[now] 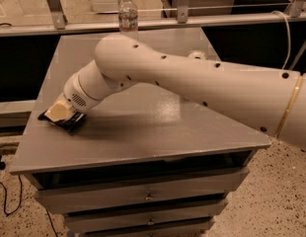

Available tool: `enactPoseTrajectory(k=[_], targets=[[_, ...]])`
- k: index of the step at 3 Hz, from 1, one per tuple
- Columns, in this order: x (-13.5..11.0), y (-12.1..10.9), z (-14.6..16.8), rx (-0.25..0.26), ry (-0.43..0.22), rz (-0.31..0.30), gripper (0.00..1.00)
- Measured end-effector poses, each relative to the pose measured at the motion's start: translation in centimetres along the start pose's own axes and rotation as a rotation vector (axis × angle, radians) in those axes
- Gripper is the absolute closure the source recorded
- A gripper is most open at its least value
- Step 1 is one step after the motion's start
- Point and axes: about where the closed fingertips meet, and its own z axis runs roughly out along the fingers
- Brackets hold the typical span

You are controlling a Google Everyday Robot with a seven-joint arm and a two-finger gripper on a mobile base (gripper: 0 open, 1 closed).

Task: Move rxbar blueberry near water bottle

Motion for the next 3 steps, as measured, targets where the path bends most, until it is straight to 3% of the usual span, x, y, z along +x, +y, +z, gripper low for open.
enactPoseTrajectory(k=[1,3], targets=[[-0.1,-0.5,-1.7,0.031,0.01,-0.022,1.0],[-2.7,-4.8,-7.6,0.144,0.019,-0.14,1.0]])
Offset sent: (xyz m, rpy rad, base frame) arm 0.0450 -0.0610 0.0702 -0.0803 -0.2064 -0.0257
